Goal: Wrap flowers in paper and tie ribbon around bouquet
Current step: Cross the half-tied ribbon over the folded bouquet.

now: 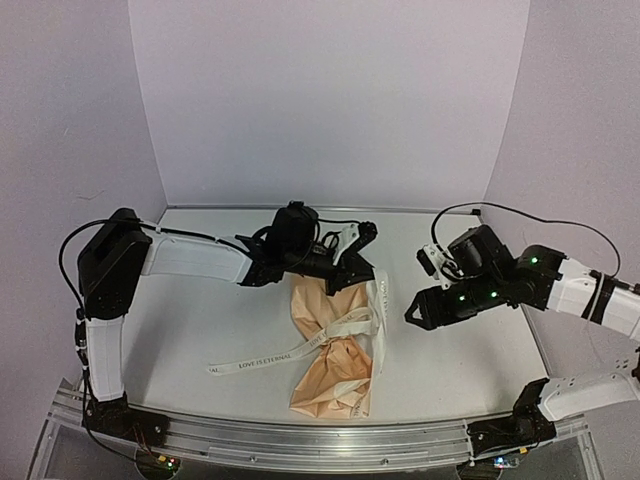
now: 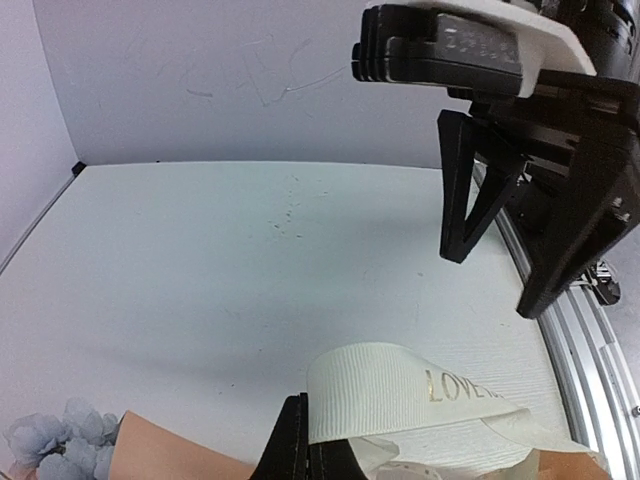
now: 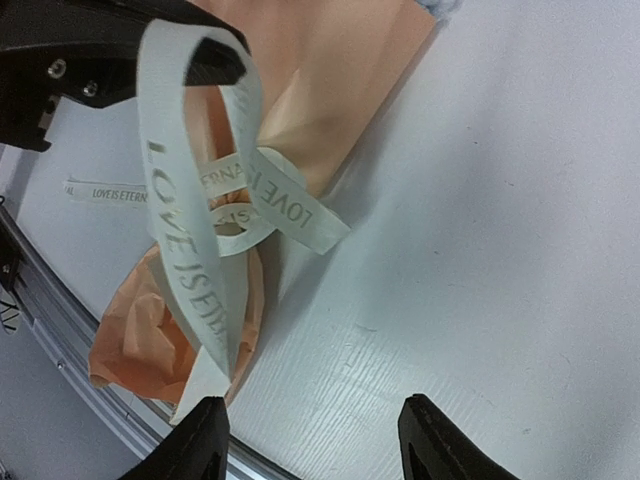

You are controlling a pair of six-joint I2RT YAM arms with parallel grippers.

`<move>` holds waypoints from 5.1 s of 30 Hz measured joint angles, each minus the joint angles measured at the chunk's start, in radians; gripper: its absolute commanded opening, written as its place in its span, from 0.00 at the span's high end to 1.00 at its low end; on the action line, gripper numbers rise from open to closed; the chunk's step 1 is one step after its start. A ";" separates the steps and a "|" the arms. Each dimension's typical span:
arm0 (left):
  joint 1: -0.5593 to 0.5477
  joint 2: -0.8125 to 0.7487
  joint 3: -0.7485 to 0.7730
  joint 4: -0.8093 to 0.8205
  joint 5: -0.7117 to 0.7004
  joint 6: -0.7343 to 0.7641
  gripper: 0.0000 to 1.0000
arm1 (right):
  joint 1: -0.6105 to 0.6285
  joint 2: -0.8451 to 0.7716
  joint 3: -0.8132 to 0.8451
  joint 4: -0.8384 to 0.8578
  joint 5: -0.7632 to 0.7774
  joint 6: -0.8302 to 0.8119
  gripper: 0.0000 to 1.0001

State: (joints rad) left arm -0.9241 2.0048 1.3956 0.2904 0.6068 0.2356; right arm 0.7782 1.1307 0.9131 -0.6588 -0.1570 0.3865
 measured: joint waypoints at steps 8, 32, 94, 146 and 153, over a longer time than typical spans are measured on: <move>0.020 -0.002 -0.062 0.029 -0.005 0.002 1.00 | -0.109 0.221 0.040 0.024 -0.056 0.196 0.46; 0.048 -0.053 -0.111 0.018 0.056 0.126 1.00 | -0.137 0.544 0.234 0.214 -0.539 0.399 0.50; 0.050 -0.136 -0.286 0.010 -0.100 0.181 0.98 | -0.143 0.593 0.222 0.044 -0.563 0.263 1.00; -0.145 -0.371 -0.525 0.112 -0.315 -0.134 0.49 | -0.068 0.703 0.703 -0.360 -0.372 -0.032 1.00; -0.020 -0.423 -0.538 0.182 -0.241 -0.220 0.49 | -0.023 0.671 0.670 -0.334 -0.368 -0.070 1.00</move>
State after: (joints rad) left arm -0.9436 1.5820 0.8573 0.4721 0.3657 0.0156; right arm 0.7548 1.8017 1.5828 -0.9928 -0.5255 0.3170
